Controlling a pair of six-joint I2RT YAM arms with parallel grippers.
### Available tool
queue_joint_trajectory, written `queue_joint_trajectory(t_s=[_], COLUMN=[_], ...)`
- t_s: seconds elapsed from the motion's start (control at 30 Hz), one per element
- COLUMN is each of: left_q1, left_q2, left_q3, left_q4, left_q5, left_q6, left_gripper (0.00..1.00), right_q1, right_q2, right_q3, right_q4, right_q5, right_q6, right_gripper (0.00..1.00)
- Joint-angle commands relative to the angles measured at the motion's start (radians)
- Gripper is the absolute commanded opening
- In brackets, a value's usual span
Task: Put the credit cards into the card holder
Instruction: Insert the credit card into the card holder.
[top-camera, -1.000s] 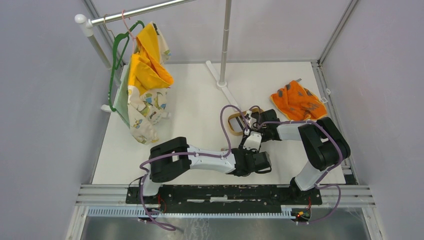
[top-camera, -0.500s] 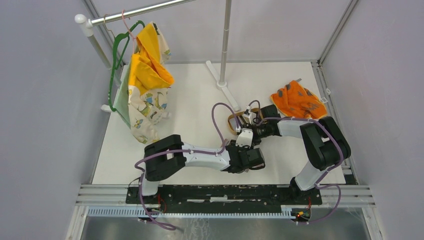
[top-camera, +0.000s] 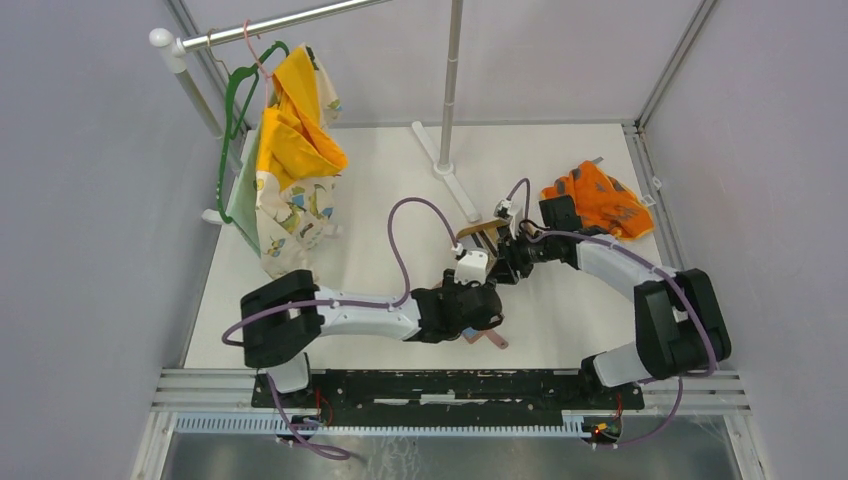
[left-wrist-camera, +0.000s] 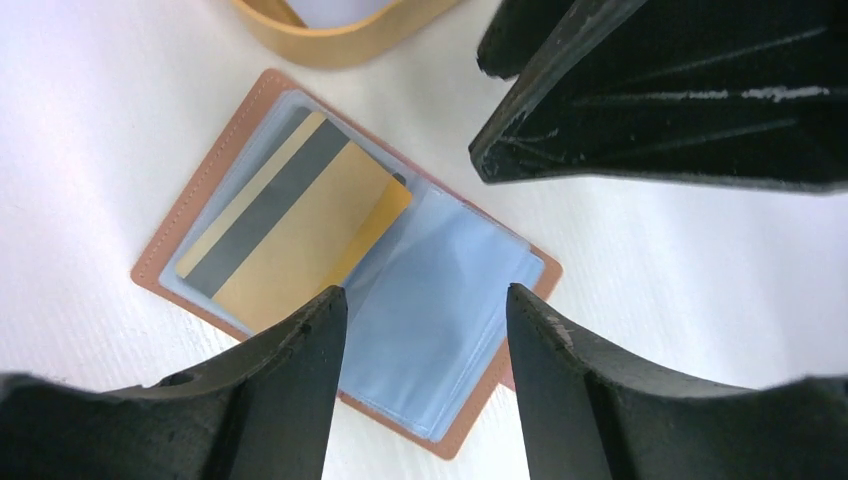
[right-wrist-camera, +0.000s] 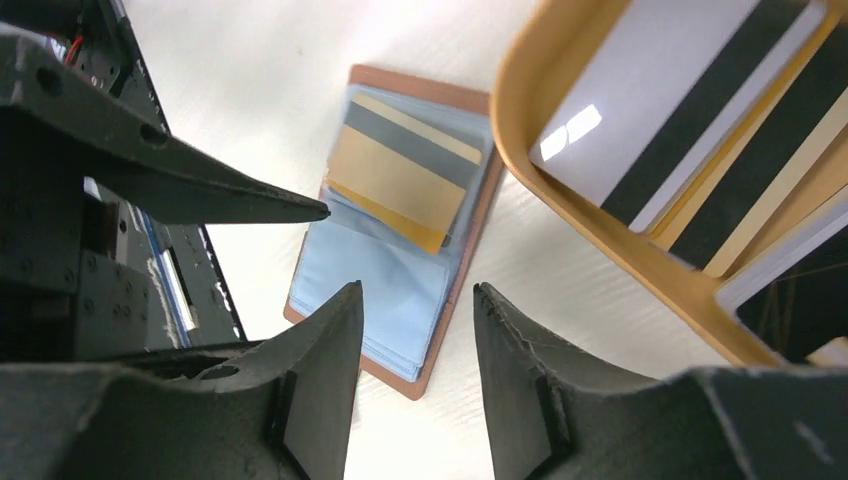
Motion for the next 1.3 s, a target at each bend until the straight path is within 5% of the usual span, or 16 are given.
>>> queue_joint_trajectory(t_s=[0.0,0.13,0.23,0.3,0.57,1.27], left_q1=[0.006,0.097,0.312,0.409,0.480,0.494], left_q2=[-0.166,-0.308,-0.381,-0.378,-0.198,-0.103], left_q3=[-0.110,-0.286,-0.437,-0.479,-0.301,-0.313], left_q4=[0.242,0.381,0.547,0.596,0.417,0.366], left_q5=[0.023,0.138,0.455,0.604,0.574,0.592], left_q6=[0.180,0.253,0.246,0.231,0.328,0.322], left_gripper=[0.65,0.62,0.59,0.52,0.31,0.29], right_q1=[0.014,0.052,0.081,0.111,0.294,0.451], right_q2=[-0.141,-0.277,-0.347,-0.350,-0.147,0.023], right_q3=[-0.022,-0.144,-0.209,-0.216,-0.053,-0.013], right_q4=[0.022,0.080,-0.104,-0.142,-0.096,-0.002], right_q5=[-0.056,-0.120,-0.211,-0.204,0.019,0.454], right_q6=[-0.281,-0.640,-1.289,-1.467,-1.400,-1.258], right_gripper=[0.49,0.30,0.14,0.13,0.02,0.02])
